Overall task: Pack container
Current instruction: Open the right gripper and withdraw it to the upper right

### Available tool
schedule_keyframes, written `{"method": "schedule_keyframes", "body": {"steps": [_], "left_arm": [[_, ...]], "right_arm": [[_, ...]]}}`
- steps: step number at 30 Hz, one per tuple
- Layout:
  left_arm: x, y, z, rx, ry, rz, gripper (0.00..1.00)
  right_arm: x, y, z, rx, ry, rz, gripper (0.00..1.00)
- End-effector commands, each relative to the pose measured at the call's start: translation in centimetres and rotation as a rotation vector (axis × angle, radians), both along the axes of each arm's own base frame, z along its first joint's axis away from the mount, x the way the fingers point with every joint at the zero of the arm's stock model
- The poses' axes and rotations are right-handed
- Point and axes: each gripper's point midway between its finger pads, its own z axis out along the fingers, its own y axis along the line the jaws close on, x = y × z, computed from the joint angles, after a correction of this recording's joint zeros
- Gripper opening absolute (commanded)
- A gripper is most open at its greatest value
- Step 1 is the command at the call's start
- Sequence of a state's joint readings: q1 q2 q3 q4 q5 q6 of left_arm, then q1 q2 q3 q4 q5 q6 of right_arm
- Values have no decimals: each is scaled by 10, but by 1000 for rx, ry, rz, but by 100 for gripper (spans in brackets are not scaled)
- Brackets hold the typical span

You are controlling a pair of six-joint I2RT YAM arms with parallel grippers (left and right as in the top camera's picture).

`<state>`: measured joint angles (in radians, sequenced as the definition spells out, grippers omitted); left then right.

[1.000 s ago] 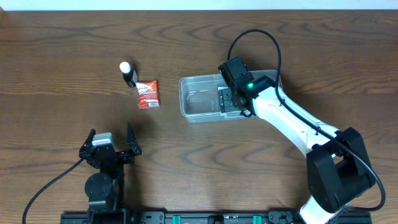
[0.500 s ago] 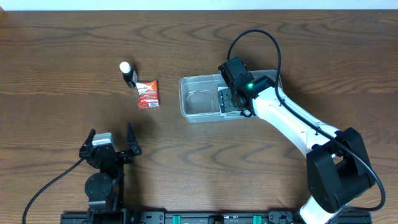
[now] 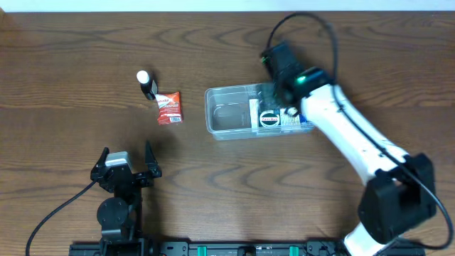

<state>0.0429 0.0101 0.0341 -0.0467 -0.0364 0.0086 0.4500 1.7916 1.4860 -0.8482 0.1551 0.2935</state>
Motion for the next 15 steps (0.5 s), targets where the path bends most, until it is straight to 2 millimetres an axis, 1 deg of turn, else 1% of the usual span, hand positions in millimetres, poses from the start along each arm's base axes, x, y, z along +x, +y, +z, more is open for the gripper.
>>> {"method": "schedule_keyframes", "body": {"steps": [1, 3, 4, 5, 7, 9, 10, 13, 15], "left_arm": [[0, 0, -18, 16, 46, 1, 98], [0, 0, -18, 16, 46, 1, 98], [0, 0, -18, 16, 46, 1, 98], [0, 0, -18, 16, 46, 1, 98], [0, 0, -18, 16, 46, 1, 98], [0, 0, -18, 16, 46, 1, 98], [0, 0, -18, 16, 46, 1, 98], [0, 0, -18, 16, 46, 1, 98], [0, 0, -18, 16, 46, 1, 98]], "right_arm": [[19, -45, 43, -18, -95, -59, 82], [25, -75, 50, -32, -113, -116, 87], [28, -95, 52, -44, -115, -149, 90], [29, -110, 53, -58, -115, -172, 99], [30, -145, 51, -85, -101, -233, 99], [29, -173, 50, -90, -95, -296, 99], [29, -190, 51, -92, -95, -336, 99], [26, -219, 51, -95, -92, -405, 99], [24, -233, 51, -97, -90, -439, 99]]}}
